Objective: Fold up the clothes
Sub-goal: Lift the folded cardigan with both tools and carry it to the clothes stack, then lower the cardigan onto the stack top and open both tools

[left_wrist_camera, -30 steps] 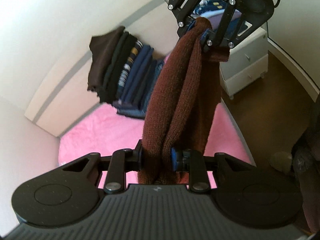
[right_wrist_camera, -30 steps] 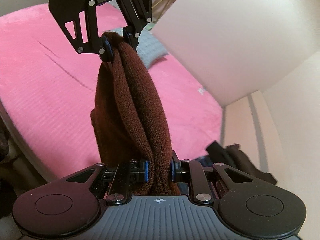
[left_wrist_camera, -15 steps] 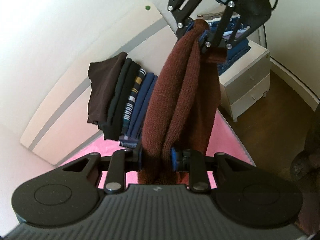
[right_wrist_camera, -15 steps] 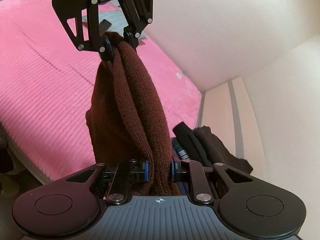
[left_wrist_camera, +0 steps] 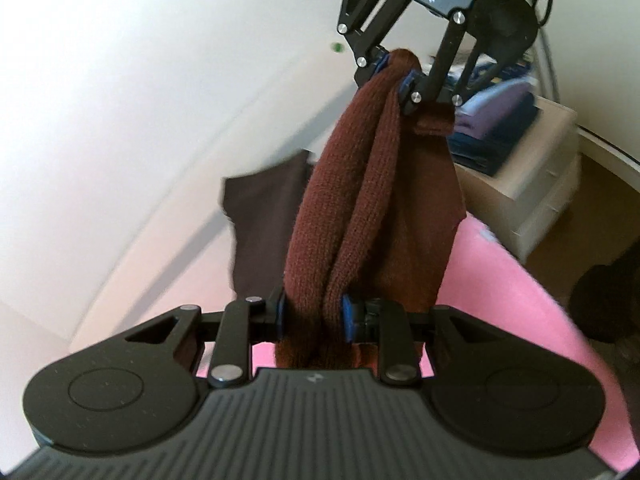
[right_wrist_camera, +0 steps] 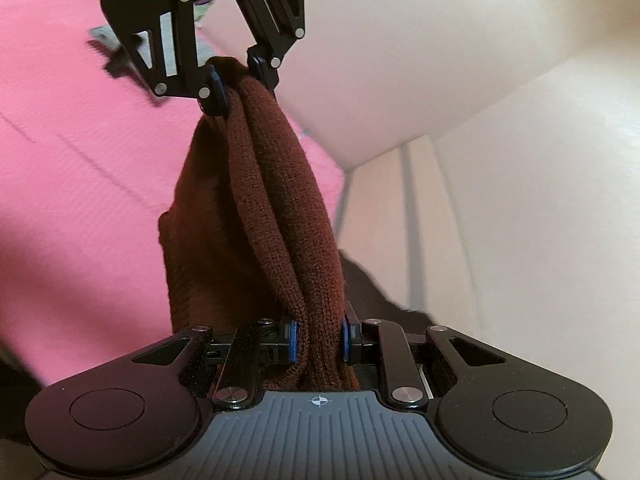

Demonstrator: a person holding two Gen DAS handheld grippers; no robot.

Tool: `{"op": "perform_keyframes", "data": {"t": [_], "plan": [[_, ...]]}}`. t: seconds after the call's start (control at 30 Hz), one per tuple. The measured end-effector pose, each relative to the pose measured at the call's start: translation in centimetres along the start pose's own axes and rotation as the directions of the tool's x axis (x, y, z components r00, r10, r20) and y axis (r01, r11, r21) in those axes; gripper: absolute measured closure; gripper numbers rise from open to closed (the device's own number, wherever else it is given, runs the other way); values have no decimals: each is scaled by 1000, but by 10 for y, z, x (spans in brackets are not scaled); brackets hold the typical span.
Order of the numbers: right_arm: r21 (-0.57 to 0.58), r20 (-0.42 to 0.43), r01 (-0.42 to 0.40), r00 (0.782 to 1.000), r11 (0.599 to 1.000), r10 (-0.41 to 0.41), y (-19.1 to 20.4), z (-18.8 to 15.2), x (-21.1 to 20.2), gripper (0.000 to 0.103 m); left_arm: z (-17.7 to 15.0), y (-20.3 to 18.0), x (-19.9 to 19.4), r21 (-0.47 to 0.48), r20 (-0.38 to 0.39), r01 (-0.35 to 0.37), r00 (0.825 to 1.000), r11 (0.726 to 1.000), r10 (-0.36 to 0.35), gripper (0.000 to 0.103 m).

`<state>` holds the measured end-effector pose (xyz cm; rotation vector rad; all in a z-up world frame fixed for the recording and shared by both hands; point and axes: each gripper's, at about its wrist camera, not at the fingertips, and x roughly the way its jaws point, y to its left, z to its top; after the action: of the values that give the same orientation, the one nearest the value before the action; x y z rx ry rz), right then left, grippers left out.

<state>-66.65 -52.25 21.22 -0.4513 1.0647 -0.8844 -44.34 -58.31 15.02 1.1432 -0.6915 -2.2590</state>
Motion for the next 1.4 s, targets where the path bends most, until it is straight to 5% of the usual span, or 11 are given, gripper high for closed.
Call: {"op": "perform_keyframes", "data": {"t": [0.3, 0.5, 0.6, 0.7, 0.83, 1.1, 1.17, 1.4], "plan": [[-71, 113, 67, 992, 995, -58, -156, -51, 115, 85, 57, 120, 134, -91, -48, -153, 988, 984, 149, 80], [-133, 225, 160, 966, 978, -128, -243, -77, 188, 85, 85, 187, 214, -91, -104, -307, 949, 947, 298, 80], [-163, 226, 124, 970, 979, -85, -238, -105, 224, 85, 70, 178, 262, -80, -137, -297, 949, 952, 284, 80], [-215, 156, -13, 987, 976, 48, -189, -147, 252, 85, 37, 135, 321, -89, -225, -184, 961, 979, 160, 80], [-259, 93, -145, 980, 955, 174, -134, -186, 260, 85, 14, 73, 366, -32, -313, -102, 946, 994, 87, 78], [-249, 79, -149, 982, 957, 173, -144, -204, 260, 82, 7, 55, 367, -24, -316, -155, 938, 988, 139, 77], [-238, 56, -167, 981, 957, 186, -153, -176, 294, 83, 6, 54, 368, -11, -316, -156, 938, 988, 144, 77], [-251, 49, -186, 978, 950, 205, -120, -172, 309, 82, -6, 42, 365, -52, -329, -156, 935, 986, 130, 77]]}}
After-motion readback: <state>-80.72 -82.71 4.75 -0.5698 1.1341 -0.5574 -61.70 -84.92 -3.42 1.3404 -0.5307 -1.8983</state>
